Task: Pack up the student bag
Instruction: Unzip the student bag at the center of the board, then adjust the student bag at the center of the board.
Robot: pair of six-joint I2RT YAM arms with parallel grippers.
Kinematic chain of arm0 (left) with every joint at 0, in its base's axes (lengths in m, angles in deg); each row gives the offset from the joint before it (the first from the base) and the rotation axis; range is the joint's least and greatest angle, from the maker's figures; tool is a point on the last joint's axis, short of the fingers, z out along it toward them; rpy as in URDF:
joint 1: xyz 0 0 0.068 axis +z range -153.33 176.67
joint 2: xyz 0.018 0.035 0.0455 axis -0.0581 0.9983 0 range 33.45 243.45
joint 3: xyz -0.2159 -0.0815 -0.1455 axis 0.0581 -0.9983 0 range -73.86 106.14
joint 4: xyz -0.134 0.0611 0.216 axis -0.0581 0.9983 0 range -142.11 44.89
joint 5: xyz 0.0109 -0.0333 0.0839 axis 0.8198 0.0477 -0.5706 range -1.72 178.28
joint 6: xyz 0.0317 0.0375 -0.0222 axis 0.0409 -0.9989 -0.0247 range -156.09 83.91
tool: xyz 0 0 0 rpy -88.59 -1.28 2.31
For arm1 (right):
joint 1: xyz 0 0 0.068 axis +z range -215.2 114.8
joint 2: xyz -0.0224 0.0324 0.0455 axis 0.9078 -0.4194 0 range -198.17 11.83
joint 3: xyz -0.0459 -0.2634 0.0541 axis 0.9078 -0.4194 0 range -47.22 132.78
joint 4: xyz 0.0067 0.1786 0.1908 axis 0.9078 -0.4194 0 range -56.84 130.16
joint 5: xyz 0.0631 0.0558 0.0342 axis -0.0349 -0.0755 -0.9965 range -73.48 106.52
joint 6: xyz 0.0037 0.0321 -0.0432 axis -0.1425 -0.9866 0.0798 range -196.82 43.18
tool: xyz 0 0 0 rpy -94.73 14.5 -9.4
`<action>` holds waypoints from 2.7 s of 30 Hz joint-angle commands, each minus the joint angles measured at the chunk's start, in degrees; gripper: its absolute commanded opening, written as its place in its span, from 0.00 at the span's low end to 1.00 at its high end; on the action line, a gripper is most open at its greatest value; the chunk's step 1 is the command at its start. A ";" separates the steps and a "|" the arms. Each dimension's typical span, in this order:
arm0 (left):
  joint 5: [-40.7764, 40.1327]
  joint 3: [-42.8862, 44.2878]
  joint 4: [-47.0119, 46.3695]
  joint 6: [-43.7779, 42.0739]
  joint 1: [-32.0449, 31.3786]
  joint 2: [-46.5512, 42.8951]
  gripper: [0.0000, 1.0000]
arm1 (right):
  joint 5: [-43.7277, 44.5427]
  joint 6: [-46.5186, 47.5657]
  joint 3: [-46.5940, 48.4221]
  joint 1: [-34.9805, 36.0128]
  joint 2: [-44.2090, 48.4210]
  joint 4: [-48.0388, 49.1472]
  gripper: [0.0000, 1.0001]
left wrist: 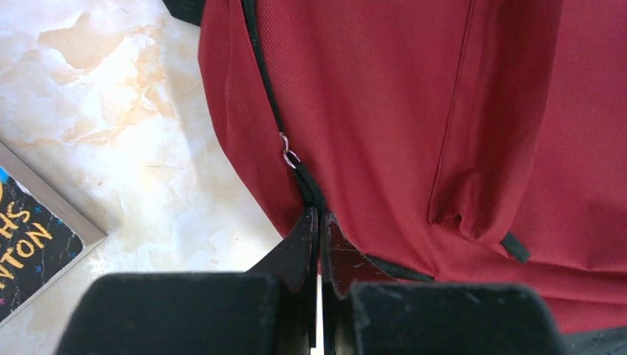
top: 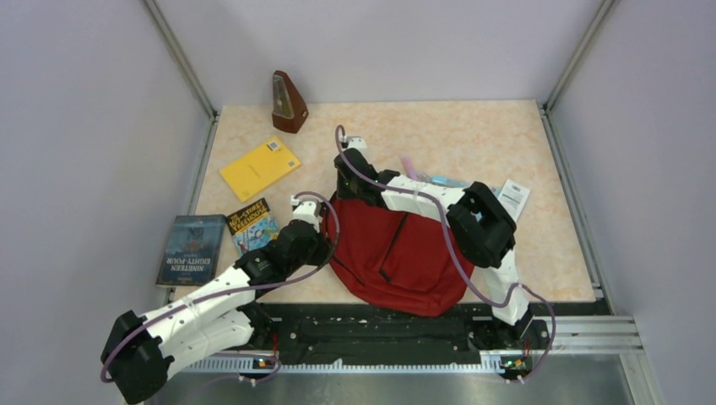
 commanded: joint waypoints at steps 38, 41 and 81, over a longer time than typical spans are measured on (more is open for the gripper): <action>15.44 0.65 -20.68 1.88 -13.75 18.42 0.00 | 8.71 2.49 7.94 -0.39 -4.00 8.43 0.00; 14.18 2.04 -18.24 0.90 -13.72 17.88 0.06 | 6.27 3.20 6.52 -0.38 -2.65 8.62 0.00; 16.23 16.86 5.12 -2.63 23.08 8.95 0.88 | -14.52 0.79 -8.68 2.31 6.10 6.72 0.67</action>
